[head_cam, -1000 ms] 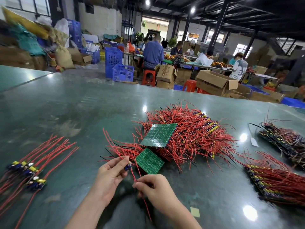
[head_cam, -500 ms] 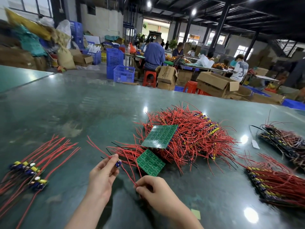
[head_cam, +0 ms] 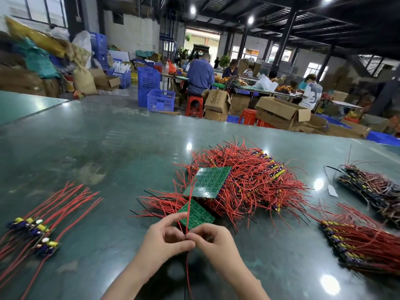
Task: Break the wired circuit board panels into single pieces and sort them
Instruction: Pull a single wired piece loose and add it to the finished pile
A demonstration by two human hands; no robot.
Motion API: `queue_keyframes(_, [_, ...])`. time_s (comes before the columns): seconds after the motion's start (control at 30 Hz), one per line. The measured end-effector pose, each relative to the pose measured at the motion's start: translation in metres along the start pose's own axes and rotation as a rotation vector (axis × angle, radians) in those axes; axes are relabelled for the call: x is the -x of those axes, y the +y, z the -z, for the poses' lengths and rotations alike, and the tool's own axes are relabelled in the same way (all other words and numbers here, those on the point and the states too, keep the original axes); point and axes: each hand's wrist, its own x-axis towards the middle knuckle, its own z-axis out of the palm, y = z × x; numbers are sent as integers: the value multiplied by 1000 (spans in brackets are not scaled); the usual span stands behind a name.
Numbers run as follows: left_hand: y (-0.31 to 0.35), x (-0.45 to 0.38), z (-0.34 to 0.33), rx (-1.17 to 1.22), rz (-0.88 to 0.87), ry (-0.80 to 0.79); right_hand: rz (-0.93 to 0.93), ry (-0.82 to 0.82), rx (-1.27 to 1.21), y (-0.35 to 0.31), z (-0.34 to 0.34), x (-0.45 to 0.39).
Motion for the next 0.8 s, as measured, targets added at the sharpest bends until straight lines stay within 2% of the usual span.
queue_keyframes(0.2, [-2,1,-1,-93,-49,-37,35,7,8,0,1,2])
queue_keyframes(0.37, [-4,-3,0,-115,-3,-19,51,147,-27,2,0,2])
queue_keyframes(0.5, [-8,-4,1,-98,20,-49,100,179,17,3,-3,3])
queue_keyframes(0.7, [-9,-5,2,39,39,-16,79,281,-343,3,-19,6])
queue_keyframes(0.8, [-7,-5,5,64,48,-17,51,276,-463,4,-20,4])
